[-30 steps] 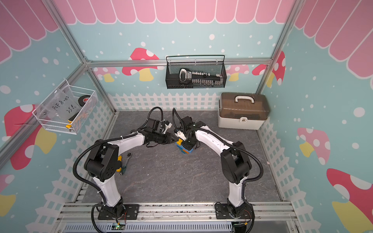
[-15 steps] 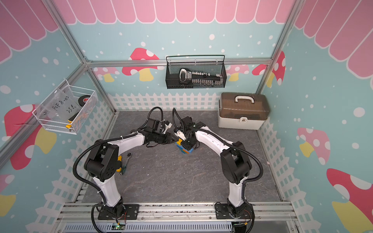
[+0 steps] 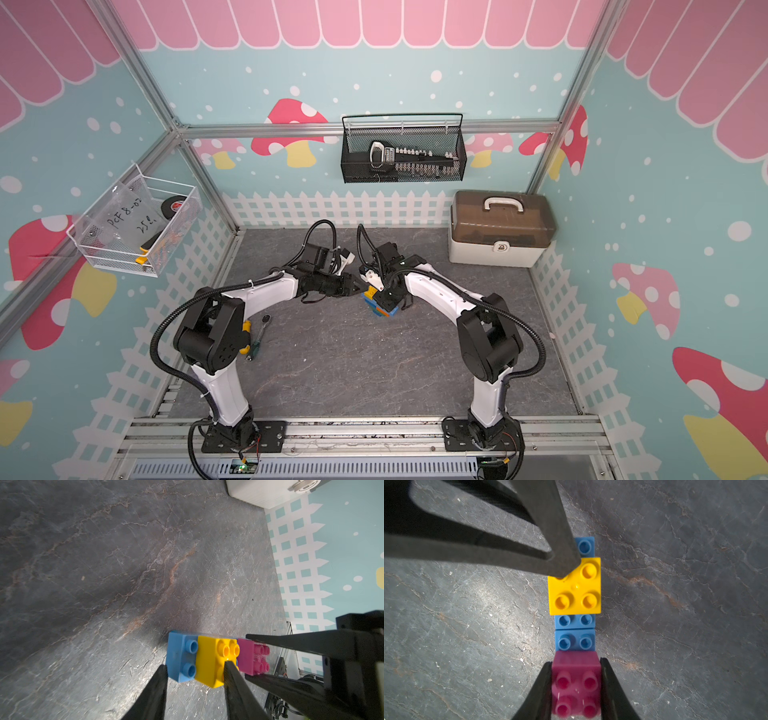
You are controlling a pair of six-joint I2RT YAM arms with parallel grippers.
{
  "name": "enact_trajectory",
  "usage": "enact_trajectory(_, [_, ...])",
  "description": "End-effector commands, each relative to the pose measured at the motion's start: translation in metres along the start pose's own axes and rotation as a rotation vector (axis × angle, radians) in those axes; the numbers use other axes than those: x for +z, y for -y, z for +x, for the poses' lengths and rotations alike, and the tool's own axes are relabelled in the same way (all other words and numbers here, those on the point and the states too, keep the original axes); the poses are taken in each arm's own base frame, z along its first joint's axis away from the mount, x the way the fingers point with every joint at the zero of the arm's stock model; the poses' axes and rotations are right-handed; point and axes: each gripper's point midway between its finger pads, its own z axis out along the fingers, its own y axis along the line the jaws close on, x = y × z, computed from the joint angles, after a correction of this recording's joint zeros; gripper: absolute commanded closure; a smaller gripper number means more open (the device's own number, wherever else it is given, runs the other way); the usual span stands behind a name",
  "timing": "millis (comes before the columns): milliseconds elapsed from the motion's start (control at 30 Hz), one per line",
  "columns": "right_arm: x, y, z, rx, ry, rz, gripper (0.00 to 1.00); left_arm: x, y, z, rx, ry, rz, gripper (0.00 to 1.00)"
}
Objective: Assemble a heart with lego
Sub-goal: Assemble the lego brick with the lego brick.
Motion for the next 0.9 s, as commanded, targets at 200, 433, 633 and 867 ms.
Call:
enact_trajectory(200, [-0.002,-0.007,0.017,0.031,-0.025,-0.052,0.78,0.007,-0.007,0.002,0.012,-0.025,-0.019,0.58])
enact_trajectory(433, [-0.002,-0.008,0.020,0.032,-0.025,-0.053,0.78,0.008,-0.009,0.004,0.010,-0.031,-0.025,0.58])
enact_trajectory(633, [0.002,-0.010,0.024,0.033,-0.014,-0.066,0.78,0.009,-0.010,0.004,0.012,-0.034,-0.027,0.58])
enact_trajectory(867, [0.006,-0.009,0.023,0.045,-0.002,-0.059,0.80,0.010,-0.013,0.005,0.010,-0.041,-0.033,0.58])
